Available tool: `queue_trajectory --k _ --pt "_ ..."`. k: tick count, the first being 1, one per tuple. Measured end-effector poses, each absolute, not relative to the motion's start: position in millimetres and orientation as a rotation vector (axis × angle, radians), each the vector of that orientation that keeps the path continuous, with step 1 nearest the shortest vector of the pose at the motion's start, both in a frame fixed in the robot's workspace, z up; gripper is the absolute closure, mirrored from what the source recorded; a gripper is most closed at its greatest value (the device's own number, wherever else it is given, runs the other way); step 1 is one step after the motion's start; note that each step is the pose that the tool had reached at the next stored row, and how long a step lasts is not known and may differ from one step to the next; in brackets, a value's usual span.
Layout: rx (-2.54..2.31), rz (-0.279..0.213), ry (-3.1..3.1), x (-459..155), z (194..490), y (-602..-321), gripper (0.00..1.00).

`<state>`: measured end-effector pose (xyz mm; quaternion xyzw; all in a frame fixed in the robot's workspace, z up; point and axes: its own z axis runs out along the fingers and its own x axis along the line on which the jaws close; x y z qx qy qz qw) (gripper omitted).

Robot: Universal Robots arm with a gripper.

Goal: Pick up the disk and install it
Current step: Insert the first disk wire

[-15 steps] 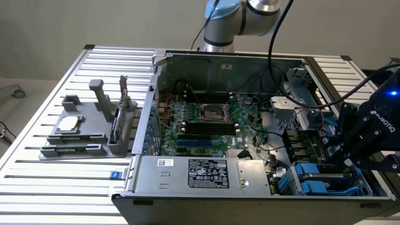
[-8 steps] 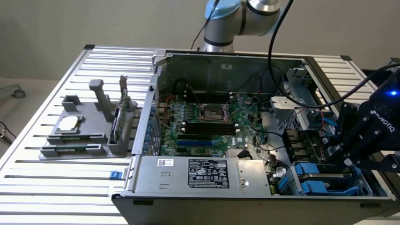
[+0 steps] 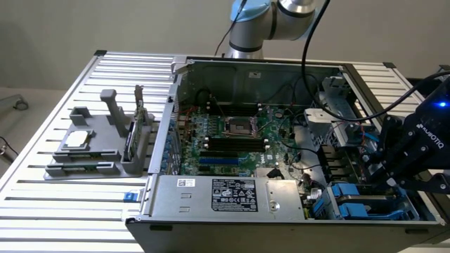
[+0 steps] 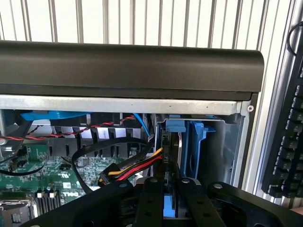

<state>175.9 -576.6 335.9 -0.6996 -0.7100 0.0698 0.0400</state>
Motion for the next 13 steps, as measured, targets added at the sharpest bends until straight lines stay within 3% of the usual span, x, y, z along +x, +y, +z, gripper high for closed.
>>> queue_trajectory --k 13 --pt "-2.169 0.211 -2.146 176.0 335.8 -576.7 0.83"
